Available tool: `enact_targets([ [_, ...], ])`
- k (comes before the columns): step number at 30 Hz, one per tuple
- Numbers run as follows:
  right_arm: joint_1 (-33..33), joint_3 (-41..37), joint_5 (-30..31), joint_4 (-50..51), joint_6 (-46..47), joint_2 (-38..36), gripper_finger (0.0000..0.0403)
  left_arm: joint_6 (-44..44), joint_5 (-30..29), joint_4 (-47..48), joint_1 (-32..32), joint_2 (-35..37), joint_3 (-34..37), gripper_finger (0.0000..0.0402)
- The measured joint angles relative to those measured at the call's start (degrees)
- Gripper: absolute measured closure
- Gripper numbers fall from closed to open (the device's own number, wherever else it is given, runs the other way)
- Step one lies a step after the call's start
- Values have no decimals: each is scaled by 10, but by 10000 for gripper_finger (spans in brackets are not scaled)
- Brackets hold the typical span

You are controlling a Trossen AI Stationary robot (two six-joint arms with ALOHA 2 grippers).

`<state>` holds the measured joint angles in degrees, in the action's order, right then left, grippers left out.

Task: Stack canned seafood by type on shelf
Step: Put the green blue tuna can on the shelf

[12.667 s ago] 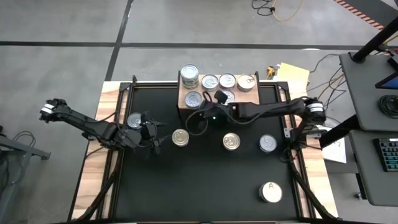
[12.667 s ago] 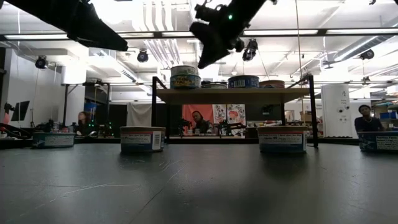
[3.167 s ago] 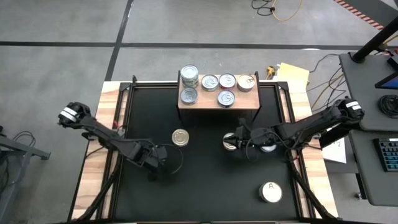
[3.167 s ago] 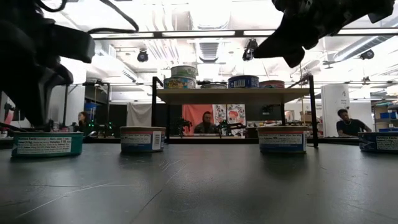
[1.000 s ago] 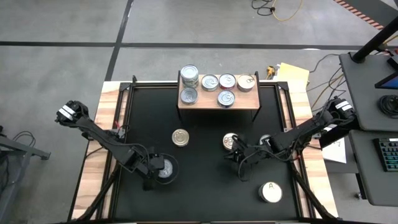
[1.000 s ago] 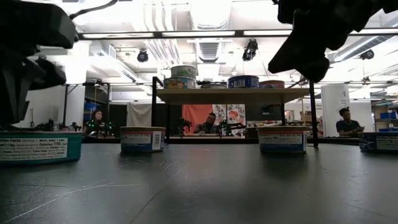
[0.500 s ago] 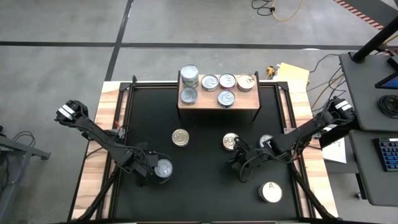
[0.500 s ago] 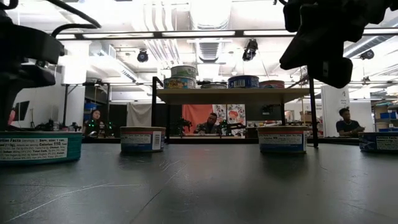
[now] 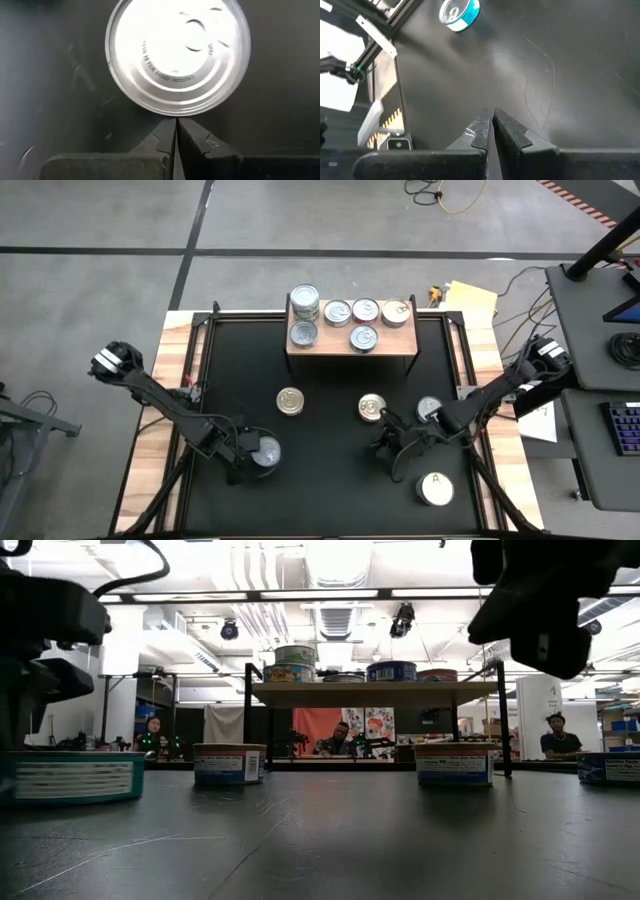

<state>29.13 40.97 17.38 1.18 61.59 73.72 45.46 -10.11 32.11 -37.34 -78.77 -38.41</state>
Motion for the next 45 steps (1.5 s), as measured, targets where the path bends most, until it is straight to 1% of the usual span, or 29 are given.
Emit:
enact_targets([
  [5, 15, 0, 5, -6, 66, 27, 390, -12, 0, -62, -1, -22, 0, 401],
  [7, 16, 0, -3, -7, 94, 44, 390, -22, 0, -97, -1, -36, 0, 401],
  [10, 16, 0, -33, -27, 114, 74, 390, -34, 1, -133, -1, -60, 0, 401],
  [14, 16, 0, -66, -100, 114, 110, 390, -38, 1, -135, -1, -72, -1, 401],
  [17, 16, 0, -69, -161, 110, 131, 390, -53, 1, -133, -1, -65, -1, 401],
  [21, 9, 3, -67, -200, 109, 145, 390, -75, 0, -105, -1, -50, -1, 401],
  [25, -1, 28, -59, -198, 107, 160, 390, -110, -7, -87, -1, -32, -1, 401],
  [32, -23, 98, -58, -194, 50, 199, 390, -192, -50, -90, -1, -18, -1, 401],
  [34, -29, 119, -59, -186, 43, 211, 390, -206, -55, -90, -1, -17, -1, 401],
  [36, -36, 144, -59, -166, 42, 223, 390, -218, -53, -83, -1, -16, -1, 401],
  [38, -44, 168, -59, -129, 48, 234, 390, -231, -42, -72, -1, -9, -1, 401],
  [41, -58, 207, -61, -79, 65, 255, 390, -247, -40, -61, -1, 7, -1, 401],
  [45, -73, 261, -81, -47, 66, 297, 390, -267, -44, -63, -1, 30, -1, 401],
])
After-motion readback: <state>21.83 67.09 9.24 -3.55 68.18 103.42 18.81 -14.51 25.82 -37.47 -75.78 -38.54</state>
